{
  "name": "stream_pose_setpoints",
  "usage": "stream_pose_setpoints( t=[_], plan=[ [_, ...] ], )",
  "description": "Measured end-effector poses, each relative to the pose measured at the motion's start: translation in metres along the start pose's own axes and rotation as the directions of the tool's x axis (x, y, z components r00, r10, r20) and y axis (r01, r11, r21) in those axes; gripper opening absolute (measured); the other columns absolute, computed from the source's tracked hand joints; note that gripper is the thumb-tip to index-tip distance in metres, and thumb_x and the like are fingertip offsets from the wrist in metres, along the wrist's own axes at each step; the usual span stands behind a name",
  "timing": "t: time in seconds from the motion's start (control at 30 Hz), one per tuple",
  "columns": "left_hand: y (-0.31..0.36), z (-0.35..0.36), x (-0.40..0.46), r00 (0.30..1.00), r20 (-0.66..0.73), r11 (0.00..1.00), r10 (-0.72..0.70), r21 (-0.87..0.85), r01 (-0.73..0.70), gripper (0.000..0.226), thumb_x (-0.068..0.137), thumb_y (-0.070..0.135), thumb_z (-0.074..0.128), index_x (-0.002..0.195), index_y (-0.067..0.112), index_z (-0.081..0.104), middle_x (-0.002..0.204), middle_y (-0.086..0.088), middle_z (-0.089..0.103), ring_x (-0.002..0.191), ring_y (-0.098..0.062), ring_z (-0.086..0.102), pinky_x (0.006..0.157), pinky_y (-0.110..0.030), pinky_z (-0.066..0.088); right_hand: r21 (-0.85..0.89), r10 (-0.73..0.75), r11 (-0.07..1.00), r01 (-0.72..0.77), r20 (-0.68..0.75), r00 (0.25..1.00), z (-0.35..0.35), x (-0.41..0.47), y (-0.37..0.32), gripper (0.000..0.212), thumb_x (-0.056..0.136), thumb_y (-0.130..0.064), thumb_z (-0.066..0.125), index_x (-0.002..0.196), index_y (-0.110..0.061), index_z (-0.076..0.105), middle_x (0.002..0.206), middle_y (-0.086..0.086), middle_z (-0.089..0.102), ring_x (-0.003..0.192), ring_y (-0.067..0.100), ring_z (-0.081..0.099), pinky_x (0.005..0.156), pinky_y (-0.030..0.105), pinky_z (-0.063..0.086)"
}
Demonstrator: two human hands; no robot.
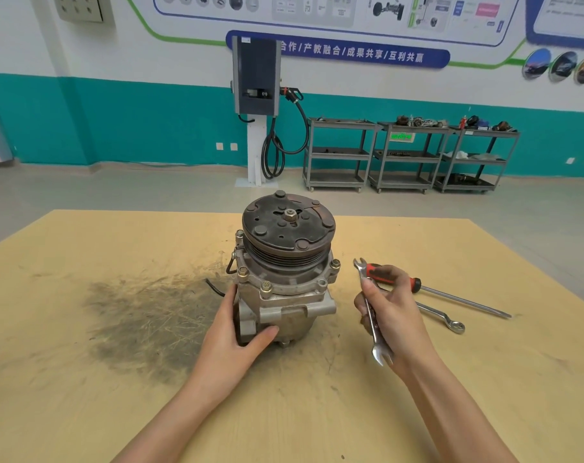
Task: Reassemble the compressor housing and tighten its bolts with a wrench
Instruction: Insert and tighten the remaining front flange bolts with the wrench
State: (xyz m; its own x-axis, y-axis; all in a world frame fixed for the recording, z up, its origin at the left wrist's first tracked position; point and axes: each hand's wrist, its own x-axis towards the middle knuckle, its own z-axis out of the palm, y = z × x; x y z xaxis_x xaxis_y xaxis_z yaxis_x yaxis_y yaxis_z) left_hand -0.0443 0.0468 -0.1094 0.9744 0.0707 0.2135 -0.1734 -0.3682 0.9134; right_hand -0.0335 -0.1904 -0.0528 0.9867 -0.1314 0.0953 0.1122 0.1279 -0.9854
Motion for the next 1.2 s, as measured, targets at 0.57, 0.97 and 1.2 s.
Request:
stream_pose_setpoints(
  t=[0.57, 0.97, 1.2],
  plan=[
    [0.002, 0.0, 0.001, 1.0, 0.003, 0.999, -0.023, 0.033, 0.023, 0.091, 0.083, 0.031, 0.079, 0.157, 0.021, 0.027, 0.143, 0.013, 0.055, 0.132, -0.004, 0.05, 0.106, -0.019, 0.038, 0.458, -0.183, 0.874, 0.162, 0.001, 0.983, 0.003, -0.001, -0.014, 0.033, 0.093, -0.044, 0.041, 0.093, -0.015, 0.056, 0.064, 0.006, 0.053, 0.056, 0.012, 0.043, 0.041, 0.018, 0.031],
    [0.001, 0.0, 0.0, 1.0, -0.009, 0.999, -0.022, 0.044, 0.022, 0.095, 0.081, 0.039, 0.078, 0.157, 0.026, 0.023, 0.126, 0.042, 0.042, 0.121, 0.012, 0.045, 0.088, 0.006, 0.03, 0.314, -0.15, 0.945, 0.087, 0.185, 0.971, 0.008, 0.02, -0.027, 0.035, 0.098, -0.039, 0.036, 0.085, -0.013, 0.056, 0.054, 0.005, 0.05, 0.045, 0.012, 0.038, 0.042, 0.021, 0.026],
    [0.002, -0.001, 0.0, 1.0, -0.009, 0.999, -0.005, 0.036, 0.005, 0.082, 0.081, 0.036, 0.079, 0.149, 0.032, 0.033, 0.129, 0.035, 0.052, 0.114, 0.028, 0.044, 0.086, 0.006, 0.032, 0.393, -0.09, 0.919, 0.001, 0.207, 0.974, 0.015, 0.029, -0.021, 0.035, 0.101, -0.034, 0.034, 0.084, -0.011, 0.054, 0.048, 0.004, 0.047, 0.041, 0.012, 0.035, 0.043, 0.023, 0.023]
  ],
)
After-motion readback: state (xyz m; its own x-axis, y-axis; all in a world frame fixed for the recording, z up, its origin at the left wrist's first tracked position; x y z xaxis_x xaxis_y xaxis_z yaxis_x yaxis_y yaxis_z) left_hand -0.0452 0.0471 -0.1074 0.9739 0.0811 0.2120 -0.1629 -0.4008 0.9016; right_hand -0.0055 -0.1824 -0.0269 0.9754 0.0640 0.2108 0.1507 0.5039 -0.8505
